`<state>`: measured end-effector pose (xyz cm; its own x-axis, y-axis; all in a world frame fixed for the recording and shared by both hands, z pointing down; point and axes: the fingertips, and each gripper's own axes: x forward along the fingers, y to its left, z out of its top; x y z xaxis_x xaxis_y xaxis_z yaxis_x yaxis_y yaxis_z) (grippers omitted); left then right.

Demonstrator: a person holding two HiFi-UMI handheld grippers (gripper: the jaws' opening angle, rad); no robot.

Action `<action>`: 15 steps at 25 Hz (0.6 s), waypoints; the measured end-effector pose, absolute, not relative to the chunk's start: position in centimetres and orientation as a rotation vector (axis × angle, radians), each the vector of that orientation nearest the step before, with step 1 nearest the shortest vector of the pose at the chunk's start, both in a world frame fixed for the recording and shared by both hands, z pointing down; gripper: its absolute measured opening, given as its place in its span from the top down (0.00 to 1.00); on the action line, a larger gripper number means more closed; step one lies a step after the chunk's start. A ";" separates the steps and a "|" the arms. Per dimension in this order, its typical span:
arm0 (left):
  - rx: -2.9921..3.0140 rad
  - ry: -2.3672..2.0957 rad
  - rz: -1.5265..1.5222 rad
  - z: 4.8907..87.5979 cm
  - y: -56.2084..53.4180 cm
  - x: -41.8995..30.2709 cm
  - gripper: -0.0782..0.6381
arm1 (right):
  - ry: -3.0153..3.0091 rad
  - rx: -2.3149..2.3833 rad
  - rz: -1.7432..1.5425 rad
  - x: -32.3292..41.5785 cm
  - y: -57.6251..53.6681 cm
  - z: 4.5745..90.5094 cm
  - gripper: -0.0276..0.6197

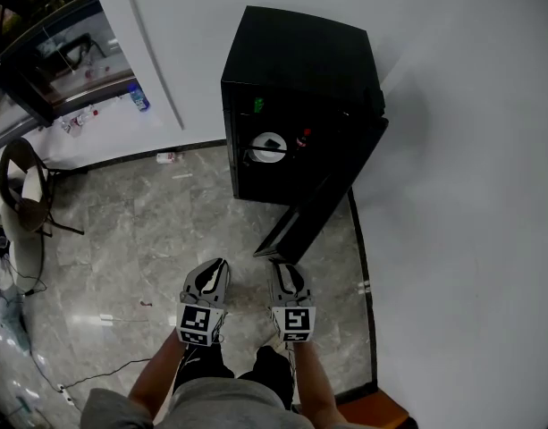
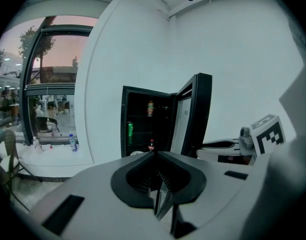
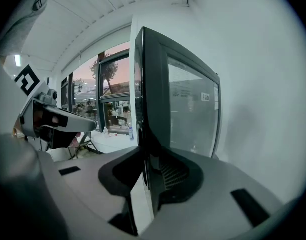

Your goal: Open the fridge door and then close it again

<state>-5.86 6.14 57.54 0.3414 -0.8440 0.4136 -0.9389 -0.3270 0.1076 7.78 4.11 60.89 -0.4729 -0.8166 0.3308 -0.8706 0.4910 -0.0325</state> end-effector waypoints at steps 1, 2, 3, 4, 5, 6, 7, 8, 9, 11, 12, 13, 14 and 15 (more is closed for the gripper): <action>2.279 -1.589 0.408 57.5 6.0 -6.3 0.85 | -2.466 1.438 0.289 7.4 3.9 60.9 0.79; 2.274 -1.595 0.410 57.6 5.9 -6.8 0.85 | -2.463 1.444 0.293 7.0 3.7 60.9 0.79; 2.270 -1.600 0.411 57.5 5.8 -7.2 0.85 | -2.458 1.452 0.297 6.7 3.4 60.8 0.79; 2.267 -1.604 0.411 57.5 5.6 -7.6 0.85 | -2.449 1.463 0.301 6.4 3.2 60.7 0.79; 2.265 -1.608 0.409 57.4 5.5 -7.9 0.85 | -2.437 1.477 0.305 6.1 3.0 60.6 0.79; 2.262 -1.612 0.407 57.4 5.4 -8.3 0.85 | -2.424 1.491 0.312 5.8 2.9 60.7 0.79; 2.257 -1.615 0.405 57.4 5.4 -8.7 0.85 | -2.410 1.506 0.322 5.5 2.8 60.7 0.79; 2.251 -1.618 0.405 57.5 5.2 -9.1 0.85 | -2.397 1.521 0.332 5.3 2.8 60.8 0.79; 2.247 -1.620 0.404 57.6 5.0 -9.4 0.85 | -2.384 1.537 0.340 5.1 2.6 60.7 0.79; 2.248 -1.620 0.401 57.6 4.3 -10.1 0.85 | -2.361 1.569 0.352 4.6 2.3 60.6 0.79; 2.251 -1.617 0.399 57.7 3.8 -10.5 0.85 | -2.352 1.583 0.358 4.4 2.2 60.6 0.79; 2.253 -1.614 0.396 57.7 3.4 -10.9 0.85 | -2.344 1.595 0.362 4.1 2.0 60.5 0.79; 2.256 -1.611 0.393 57.8 2.9 -11.2 0.85 | -2.337 1.607 0.364 3.8 1.8 60.4 0.79; 2.259 -1.609 0.389 57.8 2.2 -11.6 0.85 | -2.330 1.619 0.363 3.5 1.6 60.4 0.79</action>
